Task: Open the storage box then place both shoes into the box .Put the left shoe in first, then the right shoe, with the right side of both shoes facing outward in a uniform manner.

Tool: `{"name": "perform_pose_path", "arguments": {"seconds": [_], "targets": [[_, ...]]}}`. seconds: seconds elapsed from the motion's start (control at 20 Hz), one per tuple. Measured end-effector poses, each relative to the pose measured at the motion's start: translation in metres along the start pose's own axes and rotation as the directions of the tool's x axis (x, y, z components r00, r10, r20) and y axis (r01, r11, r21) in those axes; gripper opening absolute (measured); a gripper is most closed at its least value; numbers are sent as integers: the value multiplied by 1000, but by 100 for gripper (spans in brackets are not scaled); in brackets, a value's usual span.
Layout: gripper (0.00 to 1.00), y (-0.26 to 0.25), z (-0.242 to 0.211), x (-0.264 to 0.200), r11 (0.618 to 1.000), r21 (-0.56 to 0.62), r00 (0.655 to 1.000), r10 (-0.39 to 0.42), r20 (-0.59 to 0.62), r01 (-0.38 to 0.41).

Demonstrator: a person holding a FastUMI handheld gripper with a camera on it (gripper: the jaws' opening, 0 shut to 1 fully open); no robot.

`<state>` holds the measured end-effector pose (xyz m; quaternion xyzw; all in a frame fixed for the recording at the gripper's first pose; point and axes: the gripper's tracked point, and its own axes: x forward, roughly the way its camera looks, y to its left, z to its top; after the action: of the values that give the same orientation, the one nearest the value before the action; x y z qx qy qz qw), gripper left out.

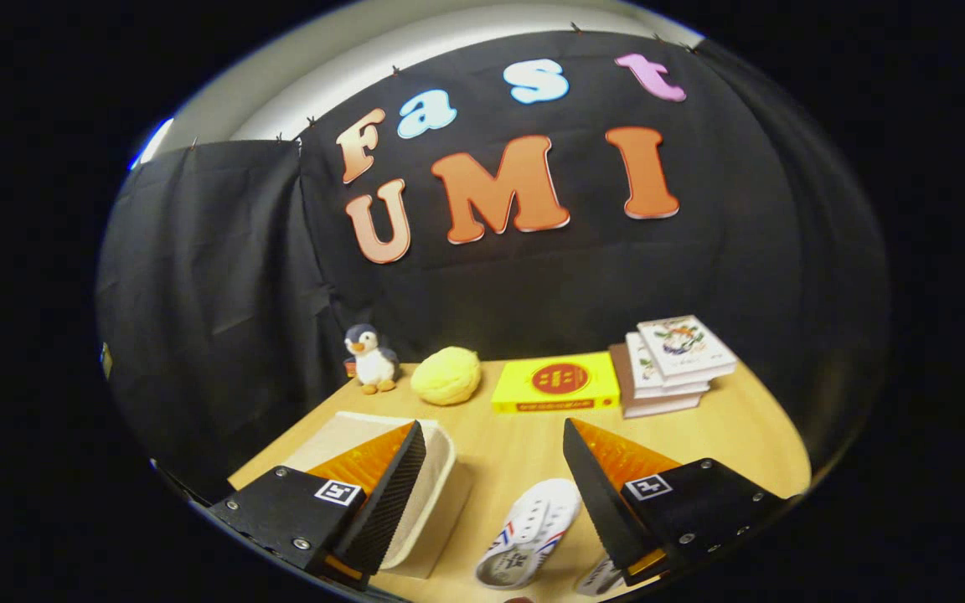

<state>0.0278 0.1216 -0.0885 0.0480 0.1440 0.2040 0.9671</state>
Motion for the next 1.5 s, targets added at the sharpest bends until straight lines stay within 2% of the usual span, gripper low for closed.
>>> {"name": "perform_pose_path", "arguments": {"seconds": [0.15, 0.3, 0.5, 0.75, 1.1, 1.15, 1.25, 1.35, 1.5], "targets": [[98, 11, -32, 15, 979, 173, 987, 122, -102, -103], [98, 25, -56, 26, 923, 336, 955, 250, -160, -186], [98, 44, -82, 30, 797, 543, 889, 419, -183, -264], [98, 60, -104, 40, 636, 719, 822, 546, -161, -281], [95, 70, -98, 54, 442, 852, 775, 628, -69, -282], [95, 74, -95, 53, 424, 859, 768, 638, -59, -286], [93, 77, -101, 56, 430, 859, 758, 647, -81, -276], [84, 77, -101, 52, 425, 863, 746, 660, -89, -273], [70, 82, -81, 37, 361, 878, 715, 699, -32, -314]]}}
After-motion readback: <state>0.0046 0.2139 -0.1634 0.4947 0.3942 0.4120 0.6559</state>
